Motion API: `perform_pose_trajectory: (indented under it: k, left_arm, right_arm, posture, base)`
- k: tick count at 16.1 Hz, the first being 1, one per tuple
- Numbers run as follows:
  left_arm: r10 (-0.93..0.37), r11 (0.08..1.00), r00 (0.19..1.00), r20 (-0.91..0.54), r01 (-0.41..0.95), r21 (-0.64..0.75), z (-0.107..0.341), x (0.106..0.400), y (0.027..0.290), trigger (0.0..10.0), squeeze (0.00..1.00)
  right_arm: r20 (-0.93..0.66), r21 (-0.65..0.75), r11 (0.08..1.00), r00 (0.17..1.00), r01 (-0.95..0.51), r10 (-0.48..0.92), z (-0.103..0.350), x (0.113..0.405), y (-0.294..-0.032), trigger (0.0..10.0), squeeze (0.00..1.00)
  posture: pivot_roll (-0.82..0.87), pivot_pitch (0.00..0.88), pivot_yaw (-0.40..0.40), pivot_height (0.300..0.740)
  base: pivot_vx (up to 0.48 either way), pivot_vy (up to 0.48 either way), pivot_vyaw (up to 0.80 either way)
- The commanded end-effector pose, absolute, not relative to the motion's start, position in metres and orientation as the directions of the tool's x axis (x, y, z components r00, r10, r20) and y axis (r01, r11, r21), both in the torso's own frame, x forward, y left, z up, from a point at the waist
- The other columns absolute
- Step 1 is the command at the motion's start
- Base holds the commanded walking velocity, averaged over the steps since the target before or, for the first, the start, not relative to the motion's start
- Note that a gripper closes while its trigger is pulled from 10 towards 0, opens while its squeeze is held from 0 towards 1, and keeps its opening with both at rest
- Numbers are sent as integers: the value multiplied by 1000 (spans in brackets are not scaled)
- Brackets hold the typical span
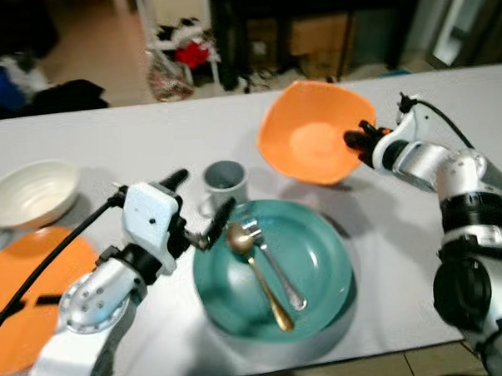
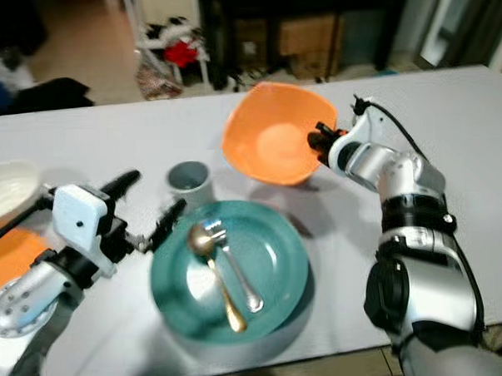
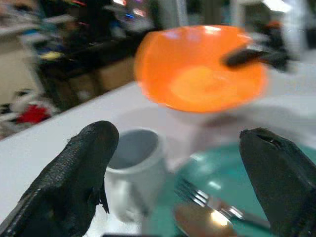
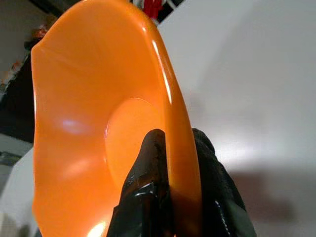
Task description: Setting the table
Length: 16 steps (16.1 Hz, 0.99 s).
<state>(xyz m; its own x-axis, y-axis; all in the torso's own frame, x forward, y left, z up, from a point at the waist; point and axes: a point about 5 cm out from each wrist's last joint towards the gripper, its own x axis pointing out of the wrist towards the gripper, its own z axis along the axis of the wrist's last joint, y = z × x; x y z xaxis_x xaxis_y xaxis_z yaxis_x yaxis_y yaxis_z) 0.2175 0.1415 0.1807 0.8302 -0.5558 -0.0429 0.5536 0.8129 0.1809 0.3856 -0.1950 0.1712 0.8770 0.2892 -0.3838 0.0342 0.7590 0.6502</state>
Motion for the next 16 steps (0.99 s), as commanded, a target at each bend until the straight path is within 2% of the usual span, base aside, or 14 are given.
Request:
perform_pose_trajectory:
  k: [1,3,11,16]
  left_arm:
    - [-631,755,771,-81,635,165,184,214,134,10000,0]
    - [-660,723,740,-129,673,158,181,210,132,10000,0]
    - [-663,707,717,-214,694,135,179,202,135,10000,0]
    - [-661,708,715,-226,695,127,180,200,134,10000,0]
  right_arm:
    - [-361,672,739,893,48,270,175,391,-197,10000,0]
    - [-376,677,732,891,77,254,170,394,-194,10000,0]
    - [-444,768,597,864,231,237,148,395,-170,10000,0]
    - [-474,766,585,849,268,232,145,395,-167,10000,0]
  posture:
    - [-3,0,59,740]
    - [4,0,65,740]
    - [48,0,89,740]
    - [50,0,87,740]
  base:
    - [0,0,0]
    - [0,0,0]
    - [0,0,0]
    - [0,0,0]
